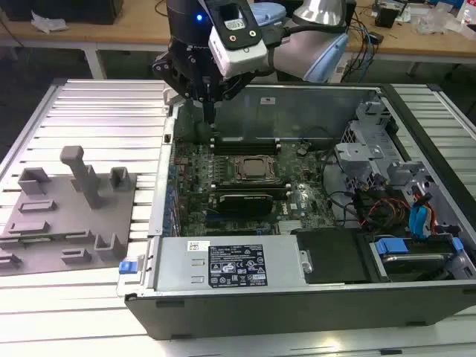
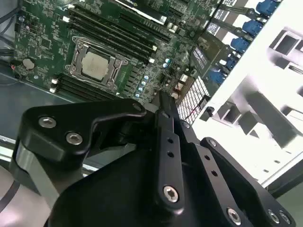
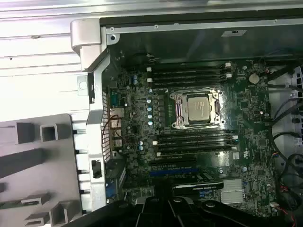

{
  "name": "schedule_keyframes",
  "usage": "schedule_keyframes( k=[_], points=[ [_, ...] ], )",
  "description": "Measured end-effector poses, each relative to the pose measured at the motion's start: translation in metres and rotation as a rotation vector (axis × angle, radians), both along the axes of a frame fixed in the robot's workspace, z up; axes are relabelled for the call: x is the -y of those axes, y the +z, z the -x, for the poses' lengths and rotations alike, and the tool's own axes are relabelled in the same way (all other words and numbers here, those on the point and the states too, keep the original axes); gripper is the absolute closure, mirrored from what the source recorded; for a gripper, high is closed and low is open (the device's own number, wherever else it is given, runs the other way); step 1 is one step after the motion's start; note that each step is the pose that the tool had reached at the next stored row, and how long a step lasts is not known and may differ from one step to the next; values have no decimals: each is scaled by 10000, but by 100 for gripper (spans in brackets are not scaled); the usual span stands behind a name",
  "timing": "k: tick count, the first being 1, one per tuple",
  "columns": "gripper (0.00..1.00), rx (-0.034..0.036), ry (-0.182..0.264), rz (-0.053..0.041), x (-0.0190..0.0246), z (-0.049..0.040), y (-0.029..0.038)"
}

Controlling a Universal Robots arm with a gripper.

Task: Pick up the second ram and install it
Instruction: 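Reach for the second ram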

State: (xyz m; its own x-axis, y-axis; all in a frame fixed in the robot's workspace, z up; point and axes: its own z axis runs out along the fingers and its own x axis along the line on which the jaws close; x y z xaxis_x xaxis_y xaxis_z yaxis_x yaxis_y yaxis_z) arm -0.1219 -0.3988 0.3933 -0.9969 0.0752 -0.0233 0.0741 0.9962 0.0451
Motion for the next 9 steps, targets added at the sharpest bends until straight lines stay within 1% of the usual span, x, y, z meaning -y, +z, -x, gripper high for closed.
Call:
schedule_keyframes(
  k=[1, 3, 7, 8, 9],
  points=[
    [89, 0, -1, 0, 0, 23, 0],
    [89, 0, -1, 0, 0, 99, 0],
    [89, 0, 1, 1, 0, 340, 0],
    [89, 0, -2, 1, 0, 384, -1],
    [89, 0, 0, 0, 0, 479, -1]
  ],
)
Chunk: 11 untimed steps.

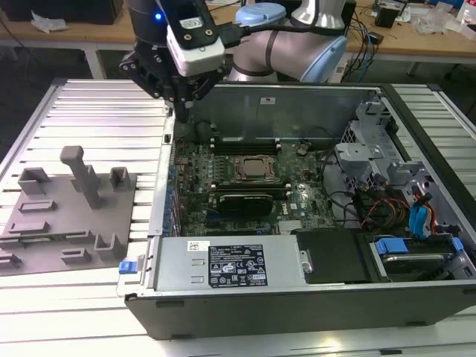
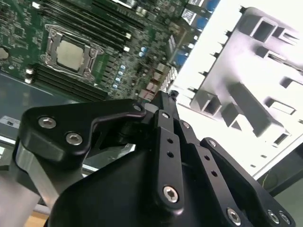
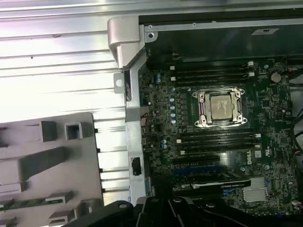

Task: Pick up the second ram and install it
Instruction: 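Reach for the second ram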

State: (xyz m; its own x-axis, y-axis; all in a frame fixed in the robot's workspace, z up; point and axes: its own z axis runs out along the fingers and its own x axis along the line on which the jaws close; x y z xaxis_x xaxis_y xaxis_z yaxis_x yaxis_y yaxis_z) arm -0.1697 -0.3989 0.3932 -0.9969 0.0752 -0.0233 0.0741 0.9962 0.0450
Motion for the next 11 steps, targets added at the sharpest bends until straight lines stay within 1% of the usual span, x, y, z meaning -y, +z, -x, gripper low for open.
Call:
schedule_keyframes(
  k=[1, 3, 6, 7, 8, 9, 11],
  points=[
    [89, 0, -1, 0, 0, 70, -1],
    [89, 0, -1, 0, 0, 136, -1],
    [89, 0, -2, 0, 0, 314, -3],
    [89, 0, 0, 1, 0, 348, -3],
    [89, 0, -1, 0, 0, 443, -4],
    [89, 0, 2, 0, 0, 606, -6],
    [89, 0, -2, 0, 0, 715, -7]
  ],
)
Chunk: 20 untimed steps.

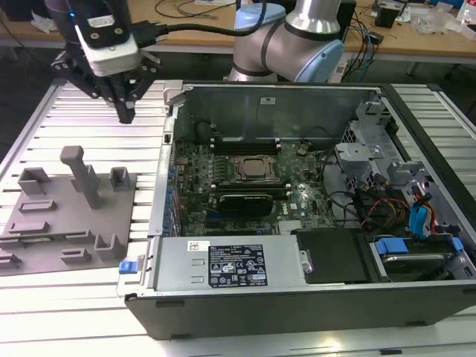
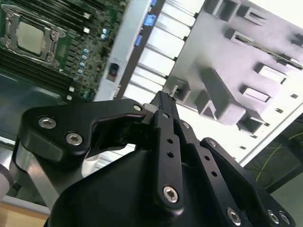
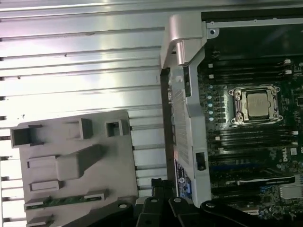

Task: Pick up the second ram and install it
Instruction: 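Reach for the second ram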

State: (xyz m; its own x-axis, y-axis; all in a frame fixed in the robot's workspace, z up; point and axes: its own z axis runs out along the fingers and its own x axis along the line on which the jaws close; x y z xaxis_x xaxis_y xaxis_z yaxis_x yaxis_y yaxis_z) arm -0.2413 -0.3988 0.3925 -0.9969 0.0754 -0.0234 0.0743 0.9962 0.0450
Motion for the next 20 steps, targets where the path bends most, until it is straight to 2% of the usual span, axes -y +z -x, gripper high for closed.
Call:
schedule_keyframes(
  k=[1, 6, 9, 11, 13, 14, 17, 20],
  points=[
    [89, 0, 2, 0, 0, 62, -1],
    [89, 0, 3, 0, 1, 550, -8],
    [89, 0, 2, 0, 11, 776, -16],
    [89, 0, 1, 0, 28, 853, -19],
    [89, 0, 3, 0, 69, 976, -26],
    [89, 0, 5, 0, 109, 1075, -34],
    [89, 0, 14, 0, 182, 1205, -50],
    [89, 0, 24, 0, 233, 1298, -60]
  ],
)
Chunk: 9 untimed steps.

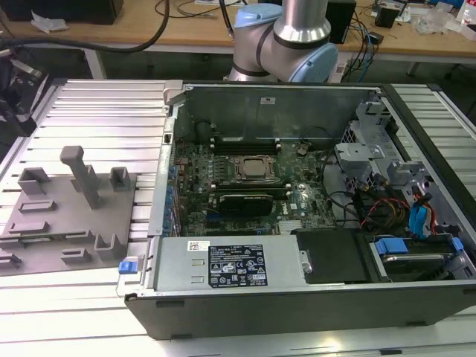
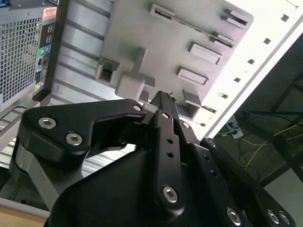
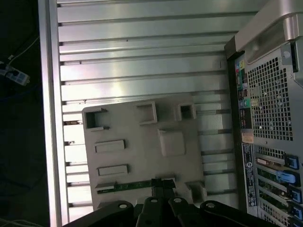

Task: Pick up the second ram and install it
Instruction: 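Reach for the second ram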

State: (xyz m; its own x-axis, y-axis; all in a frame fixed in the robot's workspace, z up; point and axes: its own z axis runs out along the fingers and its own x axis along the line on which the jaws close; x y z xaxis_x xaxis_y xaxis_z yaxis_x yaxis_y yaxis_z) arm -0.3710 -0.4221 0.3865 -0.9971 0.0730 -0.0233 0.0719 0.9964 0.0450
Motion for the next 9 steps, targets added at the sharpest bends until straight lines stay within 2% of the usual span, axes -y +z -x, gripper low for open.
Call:
schedule_keyframes(
  k=[2, 4, 9],
  points=[
    [89, 0, 13, -1, 37, 31, -5],
    [89, 0, 40, 0, 101, 86, -12],
    [89, 0, 50, 0, 112, 104, -14]
  ],
)
